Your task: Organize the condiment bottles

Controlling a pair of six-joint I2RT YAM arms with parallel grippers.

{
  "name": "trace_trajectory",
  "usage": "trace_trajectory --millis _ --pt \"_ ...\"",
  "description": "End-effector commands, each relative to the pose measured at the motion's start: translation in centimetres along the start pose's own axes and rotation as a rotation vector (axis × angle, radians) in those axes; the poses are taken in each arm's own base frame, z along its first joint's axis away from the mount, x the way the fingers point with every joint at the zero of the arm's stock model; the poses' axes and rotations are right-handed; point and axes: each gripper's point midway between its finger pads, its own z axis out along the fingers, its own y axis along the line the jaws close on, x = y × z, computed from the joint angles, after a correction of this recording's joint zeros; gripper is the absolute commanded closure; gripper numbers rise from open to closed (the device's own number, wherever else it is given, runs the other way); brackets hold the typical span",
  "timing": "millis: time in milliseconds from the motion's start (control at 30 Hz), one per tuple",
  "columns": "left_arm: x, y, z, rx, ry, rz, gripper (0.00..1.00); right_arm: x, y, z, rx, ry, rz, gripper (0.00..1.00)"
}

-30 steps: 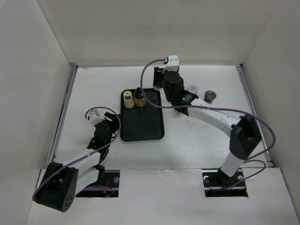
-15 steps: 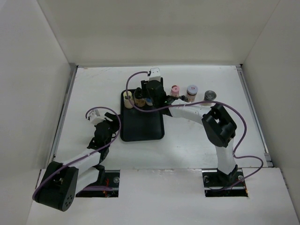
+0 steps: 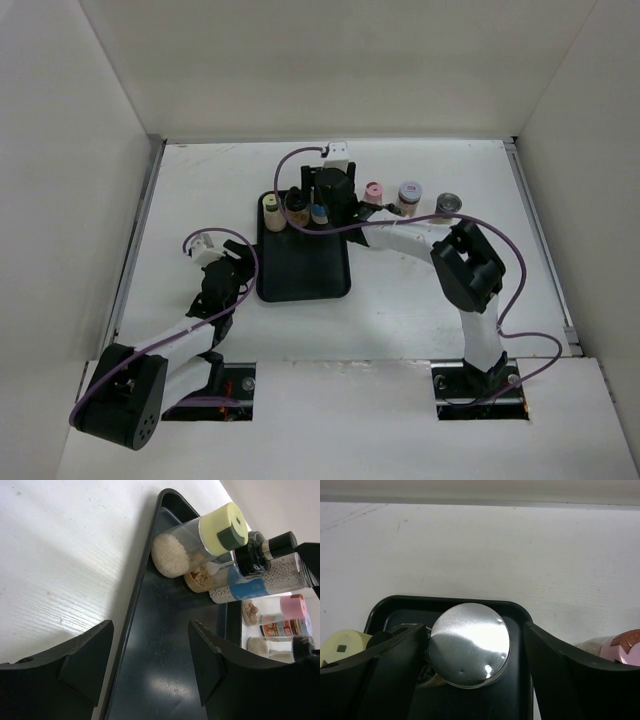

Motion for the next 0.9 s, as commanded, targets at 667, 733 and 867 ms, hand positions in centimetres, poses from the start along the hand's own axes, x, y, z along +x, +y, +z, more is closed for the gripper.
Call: trace_trajectory --millis 667,733,867 --pt "-1.4 -1.6 0.2 0.050 -0.050 -0.019 0.40 -1.5 -13.0 -14.6 0.111 -0.030 0.043 0.06" --pt "-2.0 -1.7 -0.2 0.059 -0.073 -0.028 0.40 -0.2 -14.4 -14.3 0.130 0.003 0.045 0.02" --pt "-3.4 -1.4 -1.0 0.067 -0.138 -0.053 0.40 1.6 -14.6 -12.9 0.098 0.067 0.051 0.00"
